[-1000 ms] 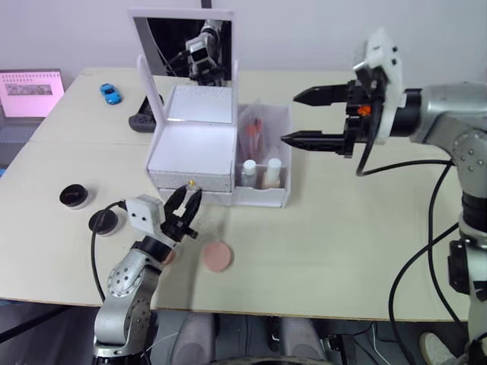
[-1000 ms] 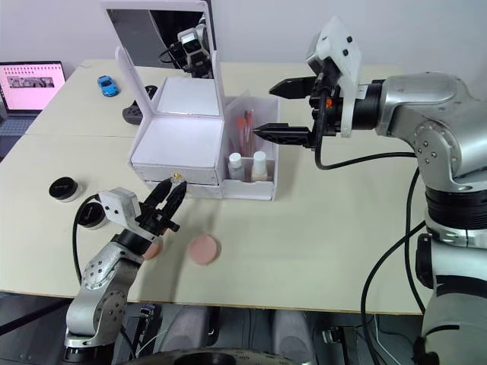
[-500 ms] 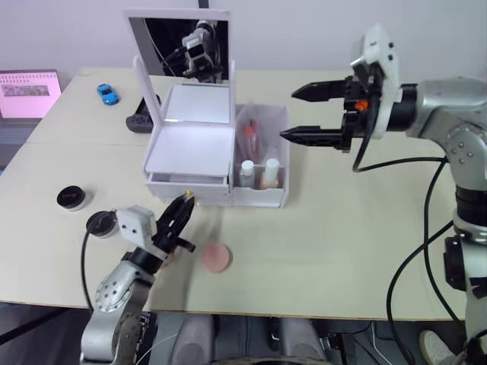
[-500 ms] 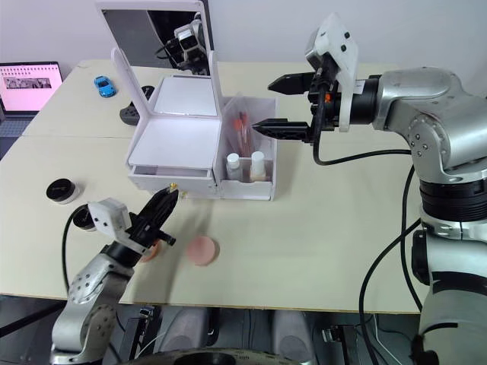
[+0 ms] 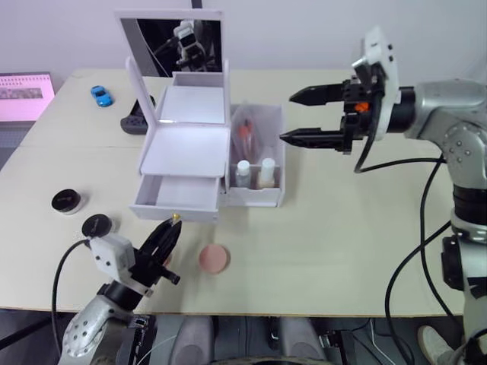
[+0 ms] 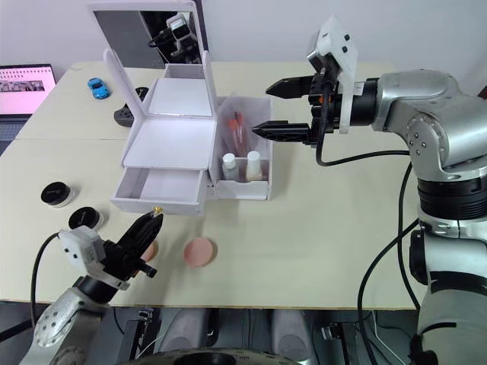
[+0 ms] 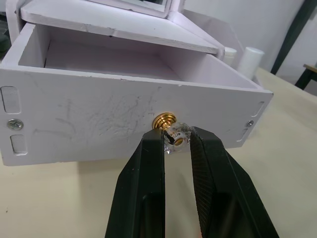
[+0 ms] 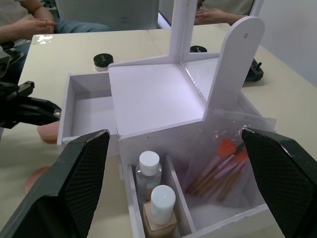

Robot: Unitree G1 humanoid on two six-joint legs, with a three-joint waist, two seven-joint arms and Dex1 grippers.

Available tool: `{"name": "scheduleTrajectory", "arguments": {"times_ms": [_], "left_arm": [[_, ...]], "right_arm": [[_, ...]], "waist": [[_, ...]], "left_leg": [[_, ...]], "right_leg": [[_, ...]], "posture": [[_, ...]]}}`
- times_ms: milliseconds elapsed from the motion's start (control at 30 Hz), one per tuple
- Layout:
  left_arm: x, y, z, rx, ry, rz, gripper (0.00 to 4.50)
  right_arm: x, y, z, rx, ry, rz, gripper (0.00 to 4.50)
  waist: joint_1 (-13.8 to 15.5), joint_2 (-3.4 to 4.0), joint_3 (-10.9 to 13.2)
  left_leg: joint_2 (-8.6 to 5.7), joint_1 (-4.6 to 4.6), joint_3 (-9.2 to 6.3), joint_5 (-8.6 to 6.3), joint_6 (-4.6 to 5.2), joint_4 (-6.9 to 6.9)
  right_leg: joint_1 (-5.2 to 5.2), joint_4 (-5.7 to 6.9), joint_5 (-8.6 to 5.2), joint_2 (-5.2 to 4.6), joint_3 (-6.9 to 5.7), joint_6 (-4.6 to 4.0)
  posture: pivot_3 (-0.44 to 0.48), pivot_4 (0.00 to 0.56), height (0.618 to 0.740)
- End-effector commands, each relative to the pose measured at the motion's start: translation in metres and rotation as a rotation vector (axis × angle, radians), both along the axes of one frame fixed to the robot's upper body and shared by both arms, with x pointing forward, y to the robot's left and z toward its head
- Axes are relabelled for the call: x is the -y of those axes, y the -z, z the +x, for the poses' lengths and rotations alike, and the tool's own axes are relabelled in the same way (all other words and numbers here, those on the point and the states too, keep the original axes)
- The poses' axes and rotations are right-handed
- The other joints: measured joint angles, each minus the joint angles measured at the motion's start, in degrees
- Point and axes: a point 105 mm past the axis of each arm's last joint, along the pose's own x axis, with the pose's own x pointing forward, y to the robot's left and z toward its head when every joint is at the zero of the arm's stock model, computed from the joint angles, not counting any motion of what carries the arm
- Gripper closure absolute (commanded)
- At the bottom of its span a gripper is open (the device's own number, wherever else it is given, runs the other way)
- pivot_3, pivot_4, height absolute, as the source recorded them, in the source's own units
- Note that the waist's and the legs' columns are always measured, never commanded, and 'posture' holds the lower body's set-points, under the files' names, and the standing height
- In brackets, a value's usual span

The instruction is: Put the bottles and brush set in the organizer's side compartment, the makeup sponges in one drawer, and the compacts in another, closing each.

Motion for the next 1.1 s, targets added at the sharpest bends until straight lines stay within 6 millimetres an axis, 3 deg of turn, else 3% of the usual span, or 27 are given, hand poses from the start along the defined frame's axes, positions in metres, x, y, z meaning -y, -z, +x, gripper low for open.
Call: {"name": "scheduleTrajectory", "arguments": {"times_ms": [33, 433, 567, 833, 1000, 1100], "left_arm": [[-0.005, -0.015, -0.005, 0.046, -0.027, -0.009, 4.28], [-0.002, -0.009, -0.014, -0.009, 0.048, 0.02, 4.28], [-0.01, -0.008, -0.018, -0.011, 0.057, 0.023, 4.28], [-0.032, -0.013, -0.037, -0.065, 0.138, -0.024, 0.12], [-0.058, -0.022, -0.046, -0.106, 0.171, 0.043, 0.01], [-0.094, -0.027, -0.041, -0.111, 0.11, 0.131, 0.01]], "right_arm": [[0.001, -0.017, -0.007, 0.067, -0.024, 0.025, 0.0], [0.0, -0.026, -0.01, 0.076, -0.047, 0.056, 0.0], [0.003, -0.023, -0.008, 0.077, -0.036, 0.035, 0.0], [0.005, -0.023, -0.009, 0.081, -0.059, 0.038, 0.0], [0.009, -0.022, -0.018, 0.065, -0.127, 0.025, 0.0], [0.014, -0.019, -0.028, 0.046, -0.186, -0.002, 0.0]], "waist": [[-0.03, 0.0, 0.0], [0.02, 0.01, 0.0], [-0.07, 0.01, 0.0], [-0.01, 0.01, 0.0], [0.1, 0.03, -0.02], [0.13, 0.03, -0.02]], "left_leg": [[0.0, 0.0, 0.0, 0.0, 0.0, 0.0], [0.0, -0.15, 0.01, -0.01, 0.01, -0.06], [0.0, -0.16, 0.01, -0.01, 0.01, -0.05], [0.0, -0.45, 0.0, -0.01, 0.0, -0.02], [-0.01, -0.73, -0.02, 0.0, 0.01, 0.05], [-0.01, -0.76, -0.02, 0.0, 0.01, 0.04]], "right_leg": [[0.0, -0.01, 0.0, 0.0, 0.0, 0.0], [-0.05, -0.2, 0.09, 0.0, -0.01, -0.13], [-0.05, -0.24, 0.07, 0.0, -0.01, -0.09], [-0.31, -0.25, 0.07, 0.0, -0.03, -0.09], [-0.58, -0.21, 0.19, 0.0, -0.04, -0.27], [-0.6, -0.22, 0.18, 0.0, -0.07, -0.26]], "posture": [[0.0, 0.15, 0.726], [0.0, 0.15, 0.726], [0.0, 0.15, 0.726], [0.0, 0.15, 0.726], [0.0, 0.15, 0.726], [0.0, 0.15, 0.726]]}}
